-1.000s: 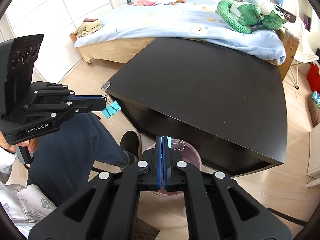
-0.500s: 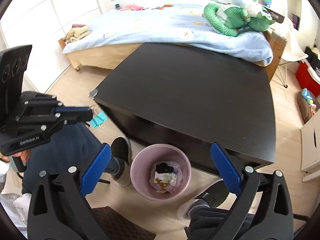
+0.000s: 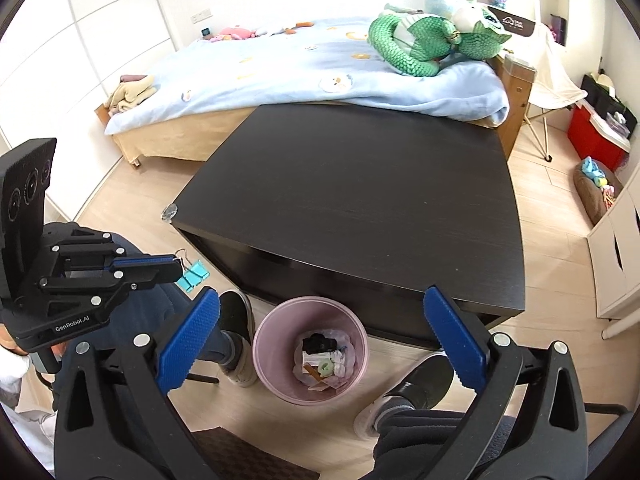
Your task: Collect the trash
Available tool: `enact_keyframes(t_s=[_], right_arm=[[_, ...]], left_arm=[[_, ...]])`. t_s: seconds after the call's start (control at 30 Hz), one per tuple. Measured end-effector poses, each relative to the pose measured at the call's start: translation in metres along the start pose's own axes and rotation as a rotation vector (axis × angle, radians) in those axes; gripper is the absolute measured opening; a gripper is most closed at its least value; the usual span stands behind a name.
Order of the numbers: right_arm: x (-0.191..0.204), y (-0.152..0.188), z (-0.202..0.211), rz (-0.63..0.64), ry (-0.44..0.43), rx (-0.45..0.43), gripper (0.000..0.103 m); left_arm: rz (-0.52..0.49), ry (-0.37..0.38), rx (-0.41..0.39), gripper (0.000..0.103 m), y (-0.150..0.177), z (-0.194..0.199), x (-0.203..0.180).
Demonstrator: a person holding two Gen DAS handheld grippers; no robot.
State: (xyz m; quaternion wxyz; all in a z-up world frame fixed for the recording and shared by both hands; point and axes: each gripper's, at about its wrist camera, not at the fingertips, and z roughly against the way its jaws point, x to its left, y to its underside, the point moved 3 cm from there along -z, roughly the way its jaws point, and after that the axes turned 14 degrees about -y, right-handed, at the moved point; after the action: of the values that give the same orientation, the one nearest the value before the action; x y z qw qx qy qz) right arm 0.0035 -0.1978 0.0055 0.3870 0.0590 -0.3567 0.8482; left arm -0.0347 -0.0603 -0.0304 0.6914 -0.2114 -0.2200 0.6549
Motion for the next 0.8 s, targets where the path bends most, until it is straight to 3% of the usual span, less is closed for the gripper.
enact_keyframes(t_s=[0.37,0.5,0.53,0.57,0.6,0.67,0.7,0.8], right_arm=[[-0.014,0.005,0.013,-0.044,0.009,-0.033,0.100],[-0.015,0.006,0.014,-0.051,0.008,-0.035,0.100],[-0.015,0.006,0.014,-0.051,0.008,-0.035,0.100],[-0.015,0.006,0.014,-0.052,0.007,-0.035,0.100],[-0.015,0.006,0.014,-0.052,0.007,-0.035,0.100],[-0.015,0.006,0.014,-0.053,0.006,-0.035,0.100],[-0.015,0.006,0.013,-0.053,0.008,-0.035,0.100],[-0.014,0.006,0.012,-0.054,0.011,-0.033,0.100]], left_arm=[[-0.018,0.014,0.013,0.001,-0.005,-0.007,-0.008],[-0.011,0.006,0.032,0.009,-0.004,-0.014,-0.007],[-0.004,0.004,0.039,0.015,-0.003,-0.016,-0.006],[0.003,0.005,0.044,0.031,-0.003,-0.017,-0.004],[0.011,-0.001,0.045,0.040,-0.002,-0.019,-0.003],[0.035,0.002,0.033,0.080,-0.002,-0.018,0.000],[0.052,-0.003,0.021,0.090,-0.002,-0.016,0.003],[0.078,-0.018,0.015,0.094,-0.003,-0.015,0.008]])
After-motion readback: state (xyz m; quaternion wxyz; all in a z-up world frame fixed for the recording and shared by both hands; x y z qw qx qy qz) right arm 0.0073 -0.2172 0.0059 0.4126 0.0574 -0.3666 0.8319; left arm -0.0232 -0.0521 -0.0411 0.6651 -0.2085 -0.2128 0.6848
